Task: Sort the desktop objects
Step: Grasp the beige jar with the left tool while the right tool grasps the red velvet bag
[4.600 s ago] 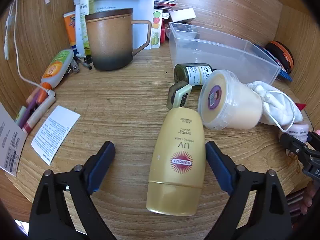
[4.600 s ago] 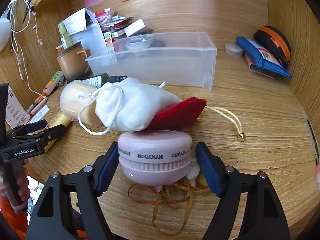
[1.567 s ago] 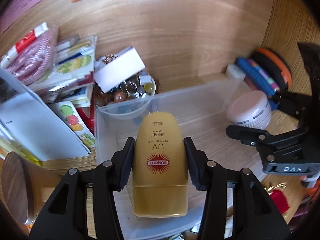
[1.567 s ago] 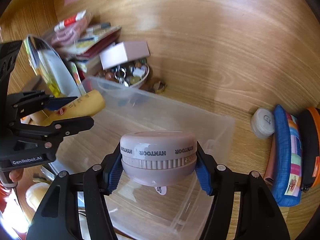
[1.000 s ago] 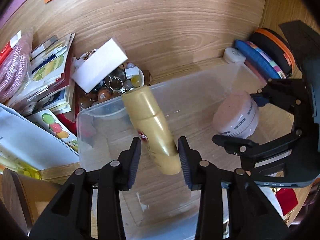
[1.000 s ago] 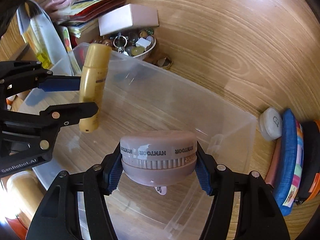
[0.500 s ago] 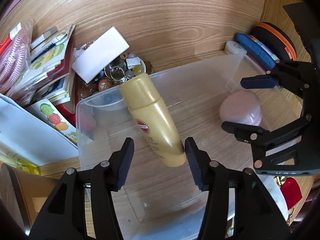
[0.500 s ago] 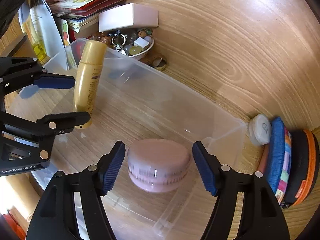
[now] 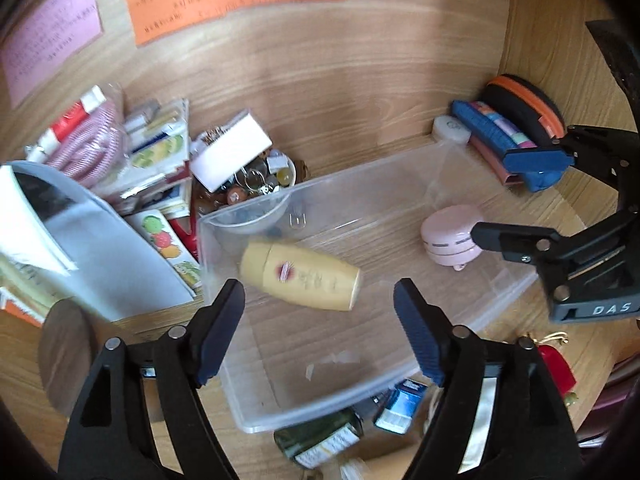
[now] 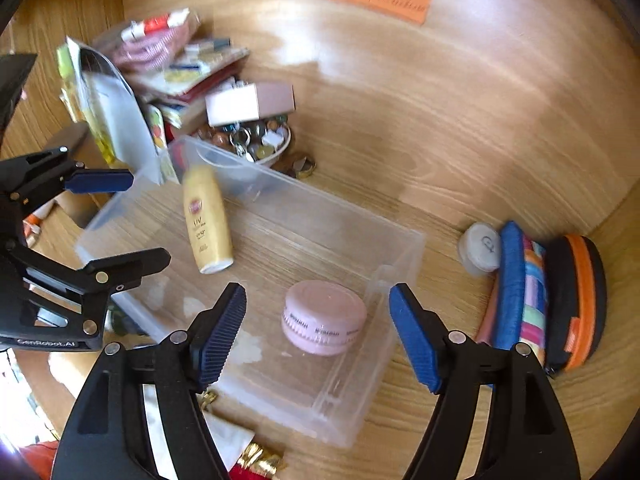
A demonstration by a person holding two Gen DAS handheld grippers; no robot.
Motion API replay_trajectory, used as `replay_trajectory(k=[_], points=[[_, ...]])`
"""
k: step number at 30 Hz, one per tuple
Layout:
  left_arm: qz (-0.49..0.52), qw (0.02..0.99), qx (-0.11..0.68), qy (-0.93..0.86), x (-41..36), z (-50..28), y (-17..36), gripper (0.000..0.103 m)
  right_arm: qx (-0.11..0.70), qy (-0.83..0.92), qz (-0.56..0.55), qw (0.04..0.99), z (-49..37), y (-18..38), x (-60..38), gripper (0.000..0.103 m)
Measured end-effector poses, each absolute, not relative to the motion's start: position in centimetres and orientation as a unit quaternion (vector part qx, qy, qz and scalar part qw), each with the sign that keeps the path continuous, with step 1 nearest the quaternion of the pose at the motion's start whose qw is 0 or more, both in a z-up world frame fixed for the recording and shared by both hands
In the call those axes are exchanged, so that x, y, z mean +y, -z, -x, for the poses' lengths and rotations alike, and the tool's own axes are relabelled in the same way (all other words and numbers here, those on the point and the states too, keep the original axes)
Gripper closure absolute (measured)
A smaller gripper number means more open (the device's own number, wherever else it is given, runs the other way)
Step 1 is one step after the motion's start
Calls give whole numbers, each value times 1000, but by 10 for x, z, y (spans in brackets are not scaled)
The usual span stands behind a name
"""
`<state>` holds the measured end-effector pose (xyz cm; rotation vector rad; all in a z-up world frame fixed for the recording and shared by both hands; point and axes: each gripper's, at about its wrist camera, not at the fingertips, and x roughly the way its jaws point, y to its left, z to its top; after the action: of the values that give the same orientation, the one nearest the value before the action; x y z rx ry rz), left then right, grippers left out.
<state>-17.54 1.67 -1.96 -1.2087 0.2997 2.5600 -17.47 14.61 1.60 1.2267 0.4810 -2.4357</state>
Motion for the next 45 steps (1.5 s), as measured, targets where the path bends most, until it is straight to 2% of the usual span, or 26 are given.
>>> replay_trajectory(k=[7,10,19,36,42,45], points=[[386,139,106,-906,12,139,-2,13,141,885,-403,186,143,-37,164,29],[376,137,107,-910,11,125,-7,12,123,893,-391,188,126,-47,172,22],[349,130,79,-925,-2,77,-19,6,86,912,-355,185,78,-57,203,21],[382,128,54,-914,-4,30,46,6,41,921,-343,182,22,-3,239,20],[402,140,40,-904,-3,26,70,6,20,905,-378,193,25,28,241,24],[411,142,41,-900,-2,27,81,6,12,895,-399,200,30,43,240,37]])
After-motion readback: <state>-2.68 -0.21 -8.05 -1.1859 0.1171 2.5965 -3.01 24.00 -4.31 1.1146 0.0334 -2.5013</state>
